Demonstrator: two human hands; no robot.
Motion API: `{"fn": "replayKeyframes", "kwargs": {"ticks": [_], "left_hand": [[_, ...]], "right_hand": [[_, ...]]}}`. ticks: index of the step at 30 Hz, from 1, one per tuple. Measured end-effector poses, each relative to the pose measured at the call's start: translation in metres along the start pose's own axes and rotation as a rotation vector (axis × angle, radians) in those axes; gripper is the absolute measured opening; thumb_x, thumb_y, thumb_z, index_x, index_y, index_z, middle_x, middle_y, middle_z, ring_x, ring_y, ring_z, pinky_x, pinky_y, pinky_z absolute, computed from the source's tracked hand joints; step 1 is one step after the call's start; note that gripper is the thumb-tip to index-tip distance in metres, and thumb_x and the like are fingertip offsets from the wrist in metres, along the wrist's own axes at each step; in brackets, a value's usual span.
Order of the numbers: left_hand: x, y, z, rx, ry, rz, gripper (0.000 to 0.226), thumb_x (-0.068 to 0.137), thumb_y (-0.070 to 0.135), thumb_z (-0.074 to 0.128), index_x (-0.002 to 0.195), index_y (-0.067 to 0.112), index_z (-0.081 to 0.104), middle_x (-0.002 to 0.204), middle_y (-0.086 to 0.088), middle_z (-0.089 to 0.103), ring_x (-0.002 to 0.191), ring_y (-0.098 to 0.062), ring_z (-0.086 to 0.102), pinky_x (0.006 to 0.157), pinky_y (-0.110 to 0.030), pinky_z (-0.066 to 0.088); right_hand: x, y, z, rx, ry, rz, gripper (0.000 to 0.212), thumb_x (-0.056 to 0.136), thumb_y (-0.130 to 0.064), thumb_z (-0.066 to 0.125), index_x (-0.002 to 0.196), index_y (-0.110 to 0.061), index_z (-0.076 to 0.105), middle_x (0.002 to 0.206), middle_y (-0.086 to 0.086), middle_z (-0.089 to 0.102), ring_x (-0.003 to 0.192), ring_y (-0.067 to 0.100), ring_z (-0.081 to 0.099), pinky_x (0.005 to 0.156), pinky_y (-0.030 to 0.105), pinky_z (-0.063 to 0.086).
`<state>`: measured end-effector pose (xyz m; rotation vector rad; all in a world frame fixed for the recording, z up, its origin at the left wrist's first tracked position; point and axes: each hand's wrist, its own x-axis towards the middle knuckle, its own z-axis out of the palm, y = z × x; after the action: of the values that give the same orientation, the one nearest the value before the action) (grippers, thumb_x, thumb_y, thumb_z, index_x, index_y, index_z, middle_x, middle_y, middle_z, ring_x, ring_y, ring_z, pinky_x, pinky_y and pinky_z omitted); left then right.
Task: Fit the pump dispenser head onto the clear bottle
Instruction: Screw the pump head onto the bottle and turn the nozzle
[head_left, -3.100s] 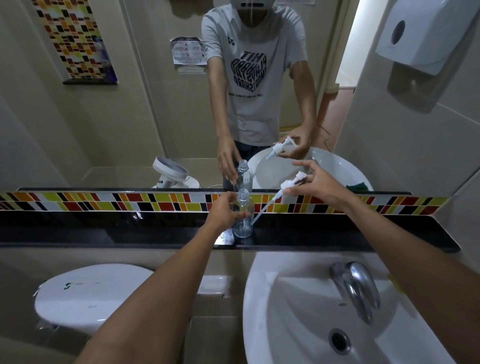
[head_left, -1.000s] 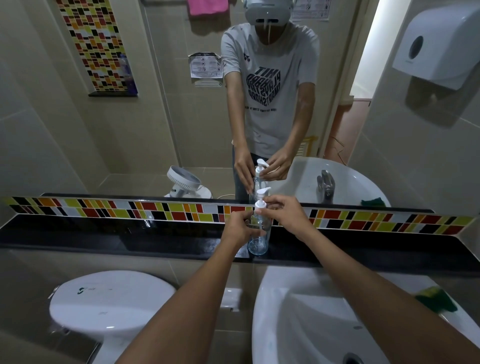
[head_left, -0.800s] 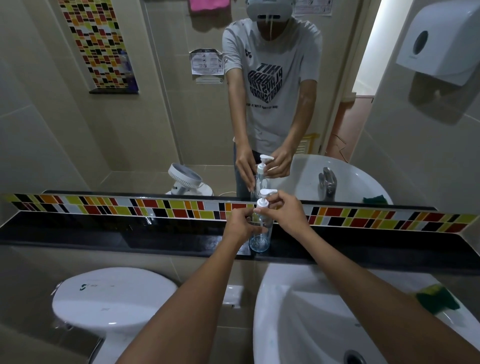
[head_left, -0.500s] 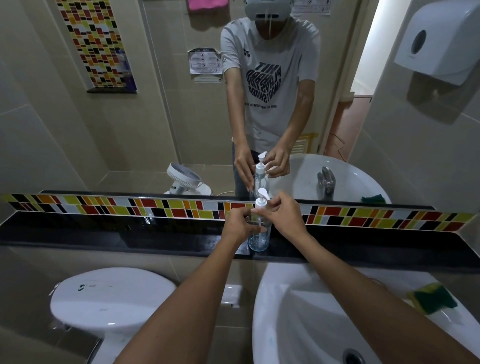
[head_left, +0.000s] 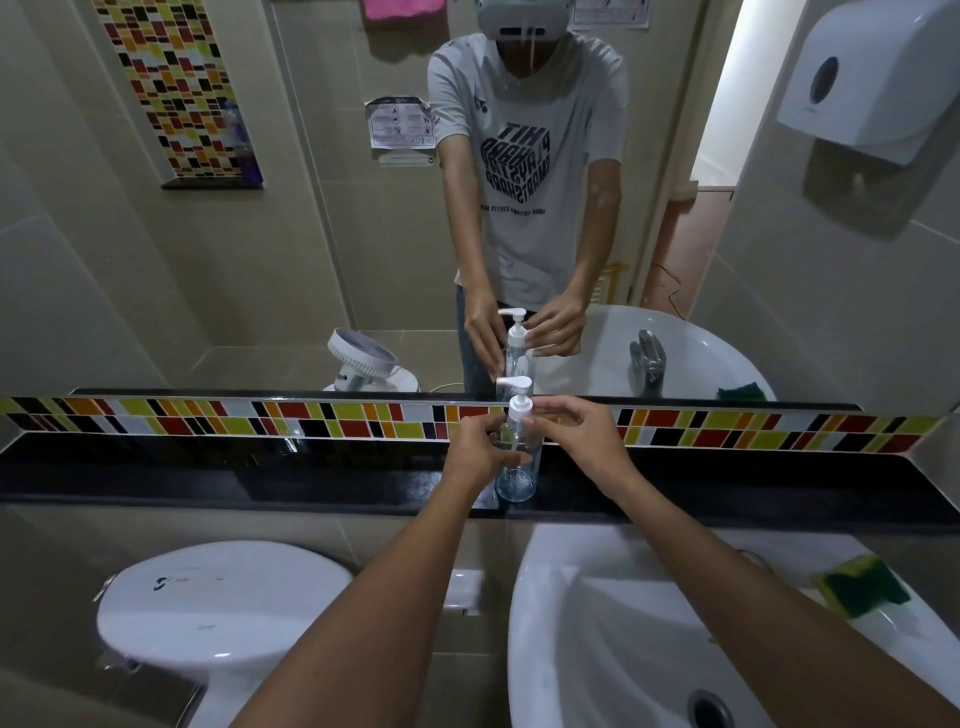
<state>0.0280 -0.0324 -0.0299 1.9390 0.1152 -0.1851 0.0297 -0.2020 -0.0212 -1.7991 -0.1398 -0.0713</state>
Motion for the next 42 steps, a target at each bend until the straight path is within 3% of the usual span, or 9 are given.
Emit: {"fn": "replayKeyframes", "kwargs": {"ticks": [3,6,10,13,17,24,32,38,42], "left_hand": [[-0.002,0.002,0.001,-0.013,0.000,0.002,0.071,0.074,-0.002,0.088,0.140,0.001,0.063,0.127,-0.004,0.071,0.106,-0.020,0.068,0.101,-0.045,0.060],[-0.001,0.000,0.001,-0.006,0.009,0.012,0.074,0.074,-0.001,0.089,0.143,0.001,0.062,0.133,-0.012,0.071,0.101,-0.018,0.067,0.099,-0.045,0.062],[0.000,-0.003,0.000,0.037,0.008,0.031,0.063,0.073,-0.001,0.089,0.133,0.003,0.070,0.104,-0.004,0.073,0.079,-0.014,0.067,0.089,-0.041,0.064],[0.000,-0.001,0.000,0.043,0.017,0.032,0.062,0.071,0.002,0.091,0.130,0.006,0.072,0.114,-0.011,0.080,0.100,-0.029,0.077,0.093,-0.051,0.064],[0.000,-0.002,0.000,0.027,0.007,0.008,0.061,0.071,0.001,0.091,0.129,0.006,0.073,0.117,-0.011,0.080,0.103,-0.028,0.078,0.095,-0.051,0.063],[0.000,-0.003,0.000,-0.023,-0.002,0.015,0.062,0.074,-0.004,0.087,0.134,0.001,0.069,0.117,-0.012,0.078,0.109,-0.030,0.075,0.094,-0.049,0.064],[0.004,-0.007,0.001,-0.029,0.001,0.000,0.082,0.068,0.004,0.094,0.144,0.002,0.061,0.131,-0.014,0.074,0.112,-0.028,0.075,0.096,-0.048,0.063],[0.004,-0.008,0.002,-0.050,0.006,0.016,0.065,0.072,-0.004,0.089,0.134,0.000,0.069,0.121,-0.015,0.077,0.112,-0.030,0.073,0.094,-0.046,0.064],[0.007,-0.011,0.002,-0.068,-0.005,0.026,0.066,0.073,-0.004,0.088,0.135,0.002,0.069,0.121,-0.015,0.076,0.111,-0.028,0.072,0.095,-0.046,0.064]], "right_hand": [[0.007,0.001,-0.006,-0.028,0.050,0.006,0.037,0.077,-0.023,0.089,0.109,-0.008,0.078,0.101,0.004,0.080,0.098,0.019,0.076,0.090,0.032,0.061],[0.015,-0.004,-0.004,0.039,-0.047,0.060,0.049,0.075,-0.023,0.091,0.120,-0.012,0.074,0.112,0.004,0.079,0.108,0.019,0.074,0.096,0.035,0.060],[0.014,-0.007,0.006,0.035,-0.200,0.059,0.055,0.079,-0.018,0.088,0.131,-0.012,0.070,0.118,0.002,0.079,0.113,0.016,0.073,0.098,0.033,0.057],[0.007,-0.001,0.007,0.072,-0.075,0.050,0.049,0.079,-0.019,0.088,0.125,-0.010,0.074,0.113,0.005,0.080,0.108,0.018,0.075,0.095,0.035,0.061],[0.003,0.004,0.004,0.092,0.050,0.086,0.039,0.077,-0.021,0.089,0.111,-0.007,0.075,0.103,0.009,0.080,0.101,0.024,0.077,0.092,0.036,0.062],[0.010,-0.008,0.012,0.043,-0.174,0.084,0.065,0.077,-0.014,0.089,0.137,-0.007,0.064,0.126,0.005,0.074,0.118,0.016,0.070,0.103,0.029,0.053],[0.001,0.003,0.011,0.088,0.078,0.043,0.046,0.076,-0.013,0.089,0.117,-0.002,0.072,0.108,0.011,0.079,0.105,0.024,0.076,0.091,0.034,0.062],[0.009,-0.010,0.011,0.017,-0.145,0.025,0.057,0.080,-0.014,0.087,0.133,-0.009,0.067,0.124,0.006,0.076,0.120,0.017,0.069,0.102,0.028,0.054],[0.005,-0.005,0.015,-0.013,-0.086,0.012,0.059,0.079,-0.021,0.088,0.133,-0.011,0.068,0.126,0.003,0.075,0.121,0.017,0.069,0.106,0.035,0.053]]}}
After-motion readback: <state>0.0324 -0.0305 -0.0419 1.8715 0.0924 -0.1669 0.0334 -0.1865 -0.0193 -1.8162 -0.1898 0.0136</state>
